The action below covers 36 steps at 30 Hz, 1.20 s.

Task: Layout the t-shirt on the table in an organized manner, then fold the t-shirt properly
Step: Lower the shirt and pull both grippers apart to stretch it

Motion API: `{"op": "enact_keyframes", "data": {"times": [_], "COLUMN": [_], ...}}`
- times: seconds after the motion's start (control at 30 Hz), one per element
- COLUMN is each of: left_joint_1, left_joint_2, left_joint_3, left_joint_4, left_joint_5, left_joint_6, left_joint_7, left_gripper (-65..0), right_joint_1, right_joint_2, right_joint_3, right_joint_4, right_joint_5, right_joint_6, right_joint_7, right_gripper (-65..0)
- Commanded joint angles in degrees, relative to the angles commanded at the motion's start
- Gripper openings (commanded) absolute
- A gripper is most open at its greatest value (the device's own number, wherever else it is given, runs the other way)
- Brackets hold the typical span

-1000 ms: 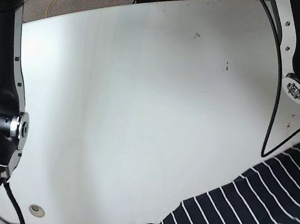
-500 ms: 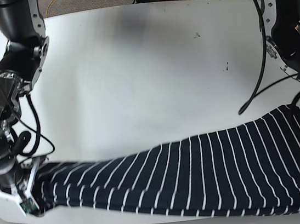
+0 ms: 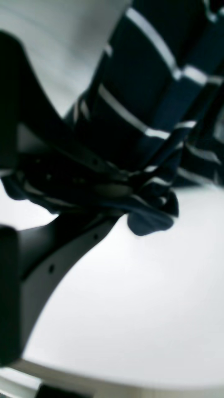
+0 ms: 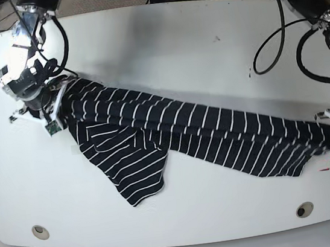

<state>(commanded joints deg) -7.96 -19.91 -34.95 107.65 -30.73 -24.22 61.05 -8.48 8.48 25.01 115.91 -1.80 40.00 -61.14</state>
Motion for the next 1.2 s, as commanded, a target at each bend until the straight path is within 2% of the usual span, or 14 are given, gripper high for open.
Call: {"op": "enact_keyframes", "data": {"times": [0.17,0.53,0.63,0.77,1.07,1.2], "left_joint_1": [6.95,9.32,11.87,15.65,21.71,24.26], "left_joint_2": [-0.09,-0.18,-0.35,-2.11,-2.20,-2.20], "left_joint_3": [-3.16,-3.52,-3.87,-3.96,-3.78,-3.60], "left_joint_4": [-0.09,-0.26,-0.26,-0.26,-0.26,-0.26], "left_joint_5": [-2.81,-2.29,-2.29,-2.64,-2.64,-2.64], "left_joint_6": [0.00,0.00,0.00,0.00,0.00,0.00], "left_joint_7": [0.00,0.09,0.09,0.09,0.09,0.18], "left_gripper": [-65.0,-65.0,-65.0,-65.0,-65.0,-65.0], "right_joint_1": [-2.81,-3.43,-5.01,-7.21,-10.02,-11.16], "right_joint_2": [-0.44,-0.35,-0.35,-0.44,-1.85,-2.29], "right_joint_3": [0.00,-0.44,-0.09,-0.09,-0.09,-0.09], "right_joint_4": [0.09,0.09,0.09,0.00,0.00,0.09], "right_joint_5": [0.00,0.00,-0.09,-0.09,-0.09,-0.09], "right_joint_6": [0.00,0.00,0.00,0.00,0.00,0.00], "right_joint_7": [0.00,-0.09,-0.53,-0.70,-0.88,-0.88], "right_gripper": [-65.0,-65.0,-65.0,-65.0,-65.0,-60.9]}}
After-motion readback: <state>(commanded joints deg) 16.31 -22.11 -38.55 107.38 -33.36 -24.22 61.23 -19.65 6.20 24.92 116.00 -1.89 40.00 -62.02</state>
